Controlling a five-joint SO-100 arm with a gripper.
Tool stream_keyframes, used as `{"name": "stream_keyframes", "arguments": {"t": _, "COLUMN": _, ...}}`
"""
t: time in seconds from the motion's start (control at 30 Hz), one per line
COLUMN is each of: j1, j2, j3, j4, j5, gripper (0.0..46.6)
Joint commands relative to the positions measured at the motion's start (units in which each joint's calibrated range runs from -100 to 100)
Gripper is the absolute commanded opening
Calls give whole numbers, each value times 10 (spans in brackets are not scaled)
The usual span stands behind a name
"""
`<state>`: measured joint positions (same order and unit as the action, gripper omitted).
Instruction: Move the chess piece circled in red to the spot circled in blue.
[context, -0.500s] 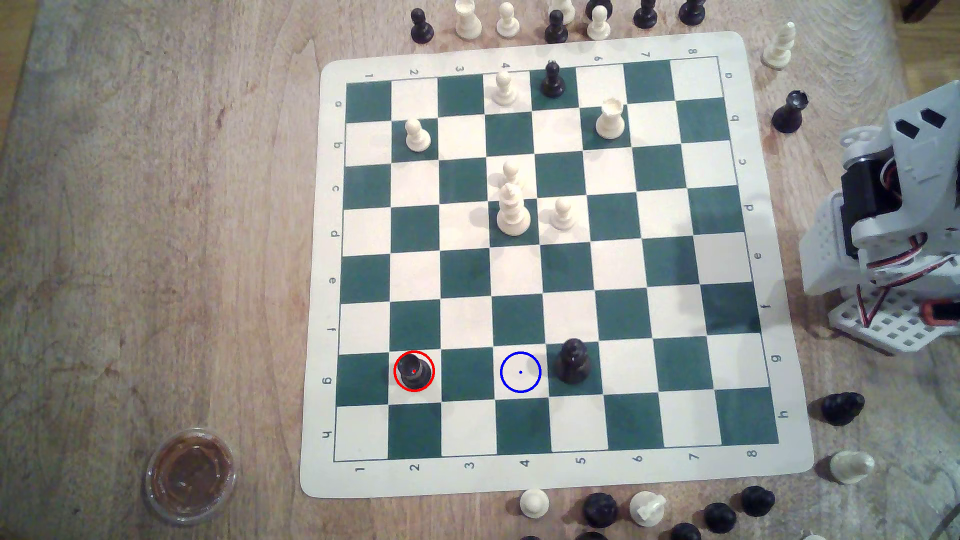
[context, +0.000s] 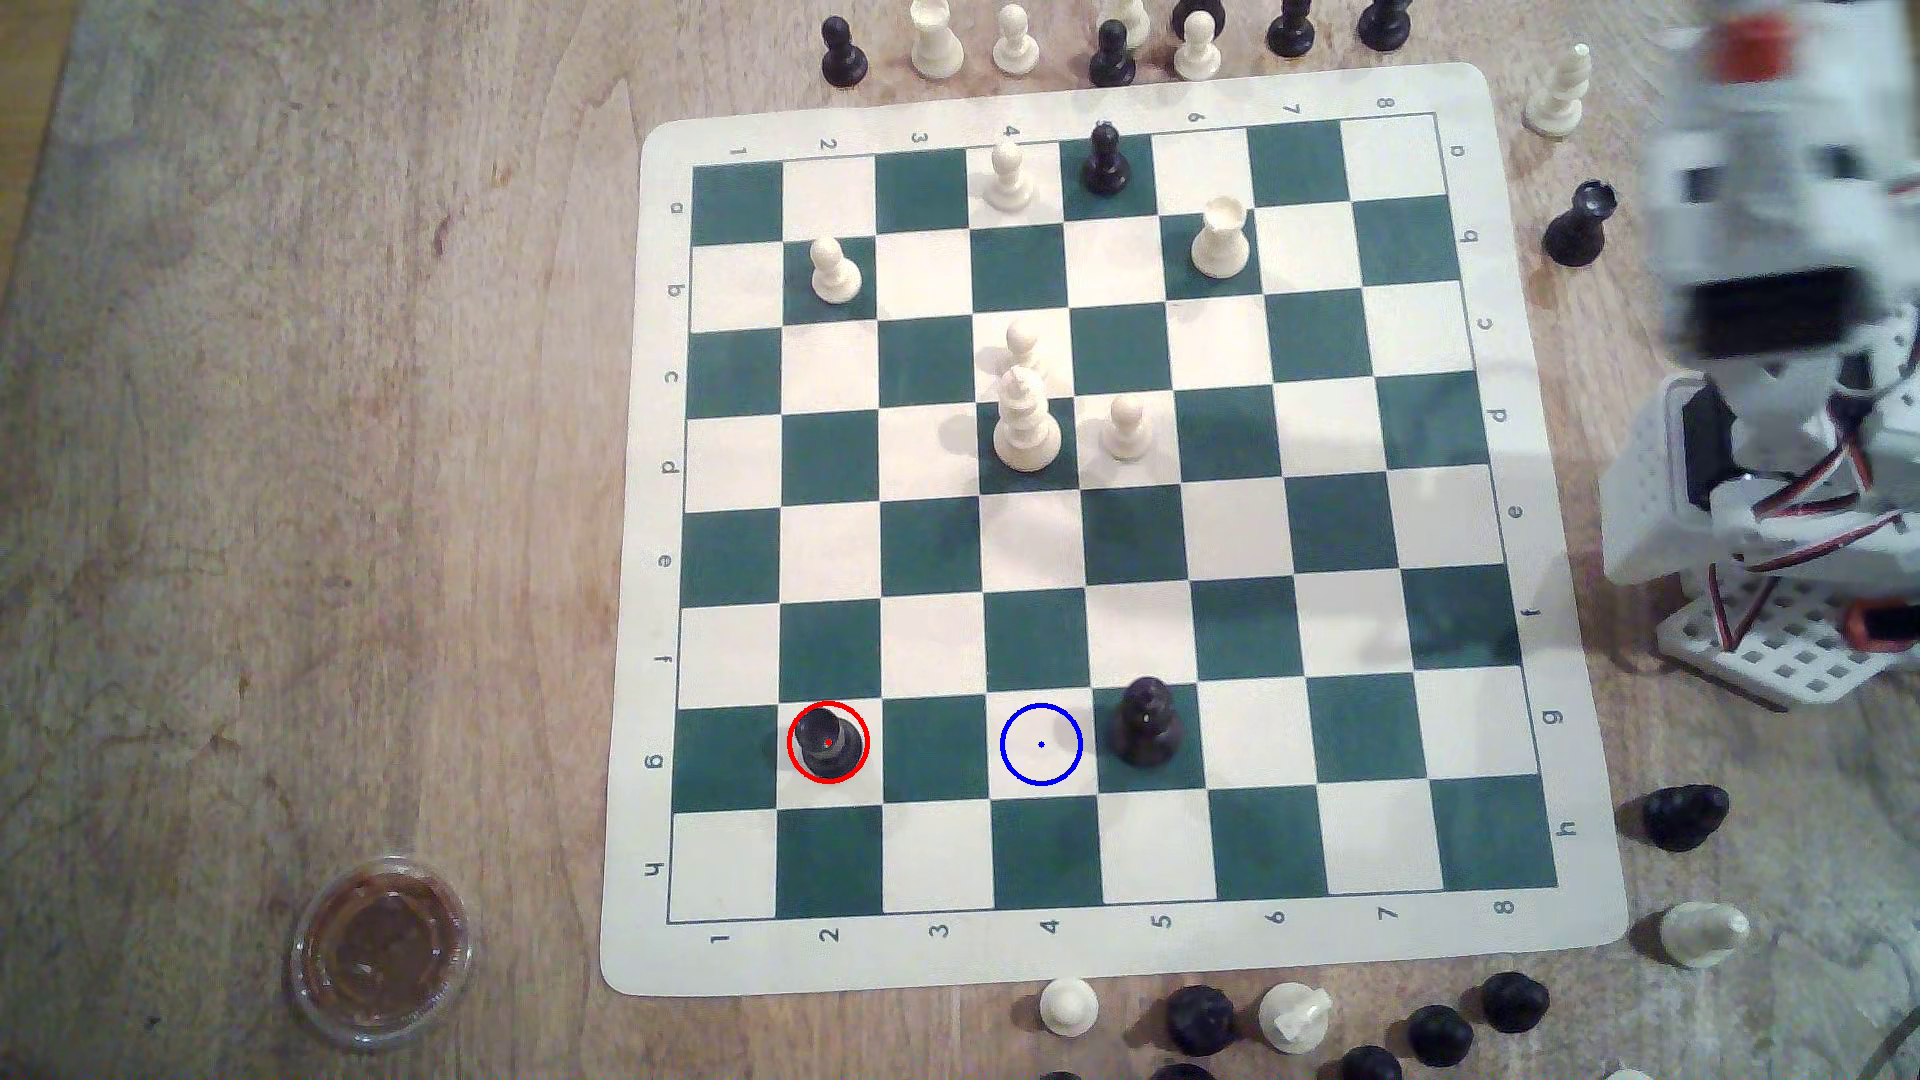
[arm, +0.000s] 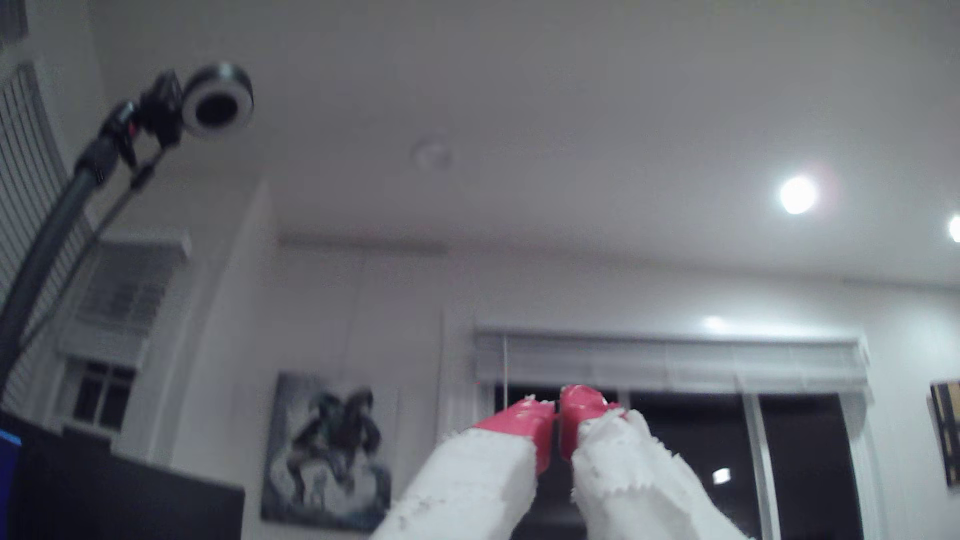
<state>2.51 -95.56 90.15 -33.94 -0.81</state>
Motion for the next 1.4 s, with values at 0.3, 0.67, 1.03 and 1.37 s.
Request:
{"name": "stream_keyframes", "arguments": {"t": 0.3, "j1": 48, "j2": -1, "j3": -257, "j4": 671, "j5": -2, "gripper": 2}}
{"name": "stream_keyframes", "arguments": {"t": 0.67, "j1": 10, "j2": 42, "j3": -285, "j4": 917, "j5": -28, "gripper": 46}}
{"name": "stream_keyframes", "arguments": {"t": 1.03, "j1": -33, "j2": 266, "j3": -419, "j4": 975, "j5": -44, "gripper": 159}}
{"name": "stream_keyframes", "arguments": {"t": 1.37, "j1": -46, "j2": 448, "j3": -535, "j4": 972, "j5": -59, "gripper": 162}}
